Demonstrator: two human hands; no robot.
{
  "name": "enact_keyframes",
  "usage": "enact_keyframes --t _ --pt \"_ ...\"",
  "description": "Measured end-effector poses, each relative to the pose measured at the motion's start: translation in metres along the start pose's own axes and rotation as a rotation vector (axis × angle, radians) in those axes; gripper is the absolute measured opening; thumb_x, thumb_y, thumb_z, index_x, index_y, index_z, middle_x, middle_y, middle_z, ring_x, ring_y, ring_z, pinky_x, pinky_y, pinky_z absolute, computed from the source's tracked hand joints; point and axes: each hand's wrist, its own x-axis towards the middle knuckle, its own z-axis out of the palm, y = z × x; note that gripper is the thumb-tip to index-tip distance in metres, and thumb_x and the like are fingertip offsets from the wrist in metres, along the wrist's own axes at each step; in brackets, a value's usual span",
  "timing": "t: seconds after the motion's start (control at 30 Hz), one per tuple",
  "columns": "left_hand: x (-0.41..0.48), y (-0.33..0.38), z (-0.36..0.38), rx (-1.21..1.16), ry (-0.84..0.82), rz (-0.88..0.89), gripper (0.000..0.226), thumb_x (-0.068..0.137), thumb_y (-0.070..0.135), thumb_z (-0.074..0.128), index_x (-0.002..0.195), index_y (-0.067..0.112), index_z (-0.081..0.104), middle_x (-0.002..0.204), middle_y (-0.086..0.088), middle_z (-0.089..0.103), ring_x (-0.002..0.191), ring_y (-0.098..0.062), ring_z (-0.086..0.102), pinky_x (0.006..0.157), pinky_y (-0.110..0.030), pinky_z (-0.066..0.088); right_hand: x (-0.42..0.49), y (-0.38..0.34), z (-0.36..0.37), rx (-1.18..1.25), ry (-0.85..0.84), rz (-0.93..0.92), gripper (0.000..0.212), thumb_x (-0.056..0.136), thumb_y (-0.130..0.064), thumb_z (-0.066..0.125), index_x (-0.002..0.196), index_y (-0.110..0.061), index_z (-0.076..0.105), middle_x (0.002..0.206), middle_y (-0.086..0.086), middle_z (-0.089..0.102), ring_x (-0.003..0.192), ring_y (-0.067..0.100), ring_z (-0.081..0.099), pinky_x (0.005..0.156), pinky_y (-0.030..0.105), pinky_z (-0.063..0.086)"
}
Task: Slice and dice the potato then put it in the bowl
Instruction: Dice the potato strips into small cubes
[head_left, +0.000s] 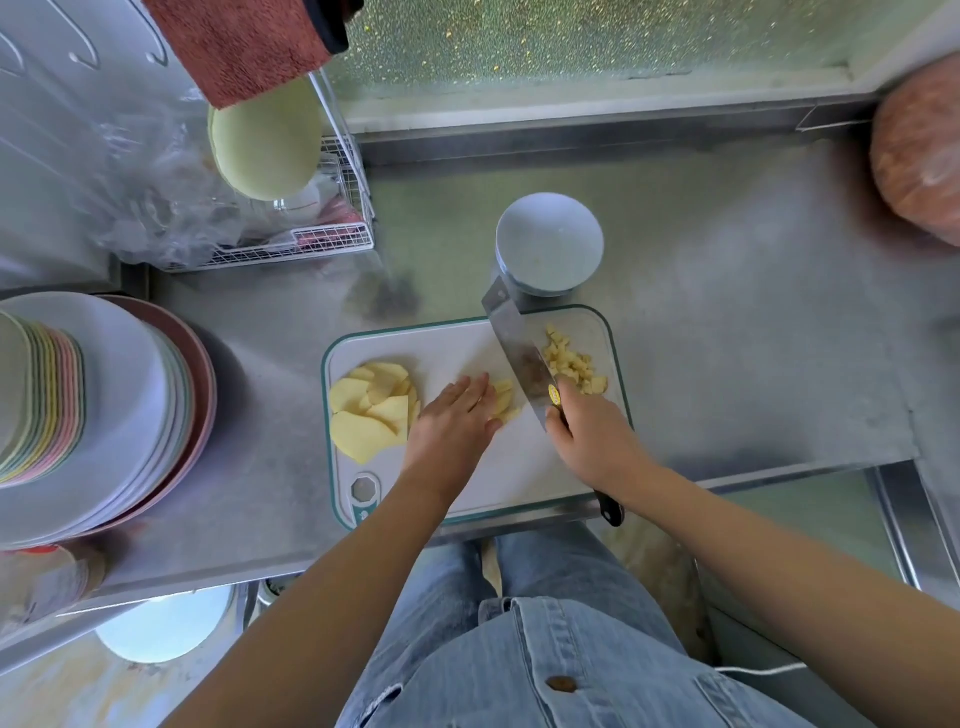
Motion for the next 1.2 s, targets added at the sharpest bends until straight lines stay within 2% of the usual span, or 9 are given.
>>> enact_keyframes --t 0.13,0.3,0.43,0.57,0.7,0.8,1.0,1.1,1.2 --pt "-0.002 0.0 0.001 0.041 0.023 0.025 0.037 0.065 0.022 0.089 0.097 0.009 0.076 0.11 -0.007 0.072 0.099 -0.027 0.07 0.081 -0.035 0.058 -0.005 -0.006 -0.006 -0.037 -0.058 -0.031 0.007 0.096 -0.017 0.04 0.101 -0.013 0.042 0.056 -0.003 0.04 0.049 0.016 0.04 0.048 0.03 0.026" --pt "-0.001 0.001 0.003 0.03 0.003 0.015 0.042 0.052 0.011 0.094 0.09 0.011 0.077 0.105 -0.004 0.073 0.093 -0.028 0.071 0.074 -0.032 0.058 -0.008 -0.009 -0.003 -0.12 -0.096 -0.019 0.01 0.096 -0.016 0.038 0.091 -0.016 0.03 0.058 -0.002 0.038 0.05 0.015 0.035 0.045 0.029 0.02" --pt "-0.001 0.001 0.004 0.007 -0.002 -0.01 0.045 0.048 0.007 0.095 0.09 0.011 0.078 0.104 -0.004 0.073 0.094 -0.029 0.071 0.07 -0.032 0.058 -0.009 -0.007 0.009 -0.088 -0.093 -0.011 0.005 0.095 -0.015 0.039 0.094 -0.011 0.039 0.058 -0.002 0.039 0.051 0.019 0.04 0.047 0.029 0.021" --pt "-0.001 0.001 0.006 -0.015 -0.005 -0.019 0.044 0.05 0.009 0.094 0.091 0.012 0.078 0.105 -0.002 0.073 0.096 -0.027 0.07 0.071 -0.031 0.058 -0.008 -0.006 0.018 -0.051 -0.054 0.013 0.009 0.095 -0.015 0.042 0.1 -0.008 0.044 0.056 -0.006 0.037 0.048 0.012 0.036 0.046 0.027 0.02" --pt "-0.002 0.002 0.0 -0.086 0.061 -0.025 0.035 0.061 0.019 0.091 0.092 0.011 0.076 0.106 -0.003 0.073 0.099 -0.025 0.07 0.074 -0.031 0.058 0.0 -0.003 0.014 -0.031 -0.026 0.039 0.013 0.096 -0.016 0.042 0.102 -0.006 0.045 0.056 -0.005 0.036 0.053 0.023 0.043 0.053 0.032 0.028" --pt "-0.004 0.002 -0.009 -0.165 0.118 -0.061 0.029 0.064 0.018 0.089 0.089 0.013 0.076 0.106 -0.006 0.073 0.097 -0.027 0.07 0.074 -0.033 0.058 0.001 -0.003 0.005 -0.011 0.001 -0.009 0.005 0.095 -0.016 0.043 0.094 -0.011 0.041 0.055 -0.004 0.037 0.051 0.023 0.043 0.052 0.035 0.03" --pt "-0.003 0.003 -0.009 -0.303 0.094 -0.17 0.012 0.065 0.013 0.087 0.071 0.013 0.076 0.092 -0.003 0.072 0.084 -0.026 0.068 0.063 -0.032 0.057 -0.007 -0.012 -0.003 -0.118 -0.07 -0.042 0.026 0.096 -0.016 0.04 0.118 -0.006 0.045 0.059 -0.001 0.043 0.059 0.024 0.049 0.05 0.032 0.029" --pt "-0.002 0.003 -0.007 -0.332 0.072 -0.2 0.01 0.067 0.012 0.086 0.07 0.014 0.077 0.093 -0.002 0.072 0.081 -0.025 0.068 0.062 -0.031 0.055 -0.008 -0.013 0.001 -0.151 -0.094 -0.037 0.023 0.096 -0.016 0.039 0.115 -0.006 0.045 0.059 -0.002 0.04 0.058 0.024 0.046 0.048 0.031 0.025" --pt "-0.001 0.004 -0.008 -0.336 0.067 -0.19 0.011 0.065 0.011 0.087 0.069 0.013 0.077 0.09 -0.003 0.072 0.08 -0.026 0.068 0.061 -0.032 0.056 -0.008 -0.013 0.005 -0.157 -0.102 -0.032 0.02 0.096 -0.017 0.039 0.112 -0.007 0.044 0.061 0.0 0.043 0.061 0.026 0.05 0.053 0.034 0.034"
